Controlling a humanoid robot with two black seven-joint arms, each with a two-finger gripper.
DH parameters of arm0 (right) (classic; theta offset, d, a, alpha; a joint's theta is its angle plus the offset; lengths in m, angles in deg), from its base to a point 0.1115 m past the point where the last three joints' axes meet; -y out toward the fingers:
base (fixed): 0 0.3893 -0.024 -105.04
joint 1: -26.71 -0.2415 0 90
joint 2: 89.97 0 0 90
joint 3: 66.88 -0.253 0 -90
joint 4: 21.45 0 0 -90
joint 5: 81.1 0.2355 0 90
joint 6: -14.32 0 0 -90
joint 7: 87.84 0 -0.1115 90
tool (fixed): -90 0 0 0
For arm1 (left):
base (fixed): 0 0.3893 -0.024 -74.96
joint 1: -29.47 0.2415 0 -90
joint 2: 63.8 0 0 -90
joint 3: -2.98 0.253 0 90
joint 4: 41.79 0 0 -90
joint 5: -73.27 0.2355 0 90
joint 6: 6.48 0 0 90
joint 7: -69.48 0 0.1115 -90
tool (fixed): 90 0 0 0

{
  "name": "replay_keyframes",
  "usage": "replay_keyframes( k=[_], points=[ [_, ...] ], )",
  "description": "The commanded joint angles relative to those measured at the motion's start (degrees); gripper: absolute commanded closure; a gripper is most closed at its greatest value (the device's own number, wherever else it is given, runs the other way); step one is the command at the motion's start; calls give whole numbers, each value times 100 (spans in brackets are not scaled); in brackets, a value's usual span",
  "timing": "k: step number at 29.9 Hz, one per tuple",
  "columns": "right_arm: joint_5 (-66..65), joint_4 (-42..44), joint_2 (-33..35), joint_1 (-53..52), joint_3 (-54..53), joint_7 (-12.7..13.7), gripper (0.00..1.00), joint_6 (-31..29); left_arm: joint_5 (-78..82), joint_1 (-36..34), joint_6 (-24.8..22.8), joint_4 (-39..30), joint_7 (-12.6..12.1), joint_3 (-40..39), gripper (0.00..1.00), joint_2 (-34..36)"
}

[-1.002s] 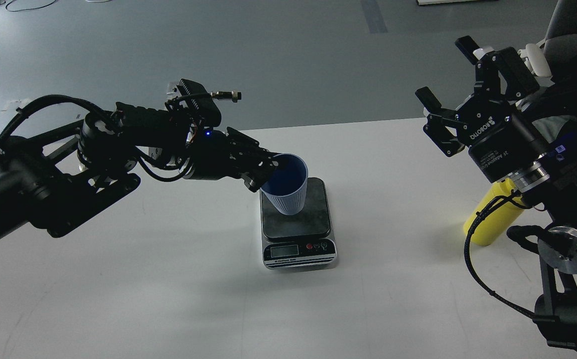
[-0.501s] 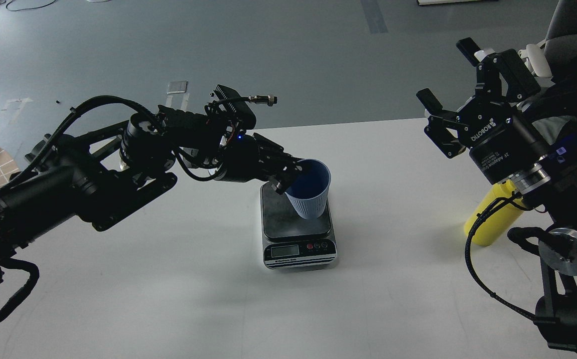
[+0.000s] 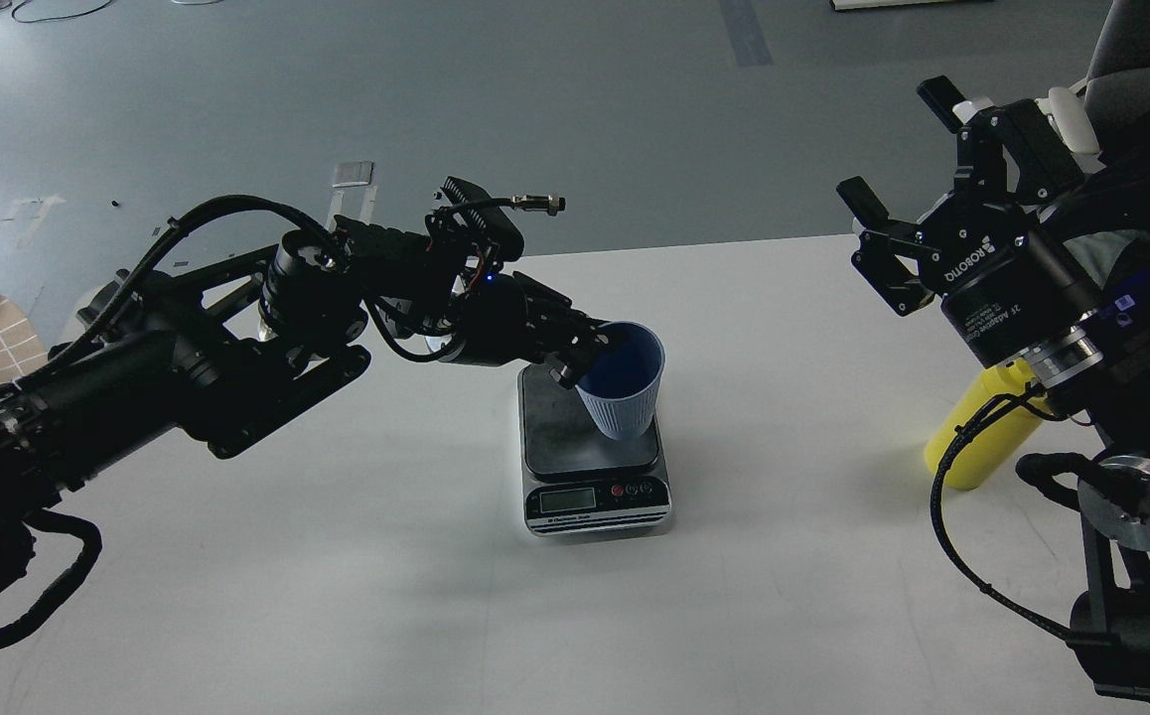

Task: Pour seasoning into cup on scale with both arms
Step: 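Open the left gripper and withdraw it away from the cup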

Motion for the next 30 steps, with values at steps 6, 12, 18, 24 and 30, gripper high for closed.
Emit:
replay_keyframes(
  k=[6,12,18,24,30],
  points=[
    [0,0,0,6,4,0,0,0,-141,-8,-31,0,1,-24,39,44],
    [0,0,0,6,4,0,0,0,-142,-8,-23,0,1,-24,31,70],
    [0,0,0,41,4,0,0,0,-552,9,56,140,1,-112,18,210],
    [0,0,0,24,-13,0,0,0,-1931,-8,503,508,1,-462,2,369],
    [8,0,0,15,-22,0,0,0,-3968,18,1110,1142,1,-885,2,368]
  ],
)
